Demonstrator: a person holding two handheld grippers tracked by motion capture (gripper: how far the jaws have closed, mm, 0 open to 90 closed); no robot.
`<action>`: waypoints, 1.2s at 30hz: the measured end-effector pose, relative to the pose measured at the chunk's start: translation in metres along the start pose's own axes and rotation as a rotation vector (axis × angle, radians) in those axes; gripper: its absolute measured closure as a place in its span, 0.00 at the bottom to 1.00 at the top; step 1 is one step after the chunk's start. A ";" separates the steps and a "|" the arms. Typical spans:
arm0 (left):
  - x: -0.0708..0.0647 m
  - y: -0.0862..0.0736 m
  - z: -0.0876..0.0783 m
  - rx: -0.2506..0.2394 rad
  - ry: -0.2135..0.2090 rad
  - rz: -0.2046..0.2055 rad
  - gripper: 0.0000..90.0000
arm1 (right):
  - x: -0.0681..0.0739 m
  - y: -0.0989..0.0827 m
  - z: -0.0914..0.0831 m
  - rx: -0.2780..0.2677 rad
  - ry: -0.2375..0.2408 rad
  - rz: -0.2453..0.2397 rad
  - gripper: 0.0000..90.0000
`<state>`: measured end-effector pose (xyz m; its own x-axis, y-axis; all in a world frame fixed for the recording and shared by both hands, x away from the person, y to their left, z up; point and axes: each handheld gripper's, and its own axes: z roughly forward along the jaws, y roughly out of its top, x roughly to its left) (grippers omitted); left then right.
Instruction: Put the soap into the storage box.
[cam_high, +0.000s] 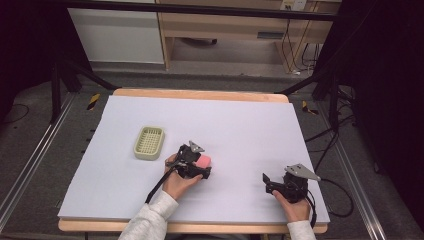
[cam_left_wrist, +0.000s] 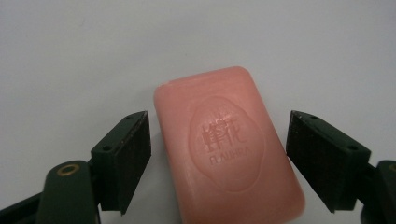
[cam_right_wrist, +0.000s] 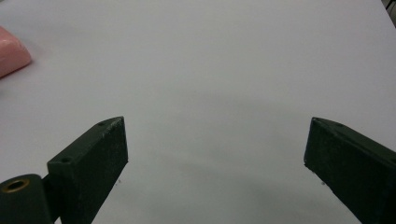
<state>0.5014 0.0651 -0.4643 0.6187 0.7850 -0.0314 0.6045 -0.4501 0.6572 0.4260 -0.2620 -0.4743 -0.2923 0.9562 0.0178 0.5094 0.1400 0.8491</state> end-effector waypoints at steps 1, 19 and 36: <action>0.000 0.000 0.000 0.003 0.001 0.001 0.25 | 0.000 0.000 0.000 0.000 0.000 -0.002 0.07; 0.000 0.001 0.004 0.047 -0.002 -0.017 0.40 | 0.000 0.000 0.001 0.005 0.000 -0.004 0.07; 0.000 0.005 0.009 0.071 -0.003 0.053 0.41 | 0.000 0.000 0.001 0.009 0.005 -0.004 0.07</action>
<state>0.5083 0.0593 -0.4677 0.6522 0.7580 0.0001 0.6046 -0.5202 0.6032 0.4268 -0.2621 -0.4752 -0.2986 0.9542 0.0170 0.5151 0.1462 0.8446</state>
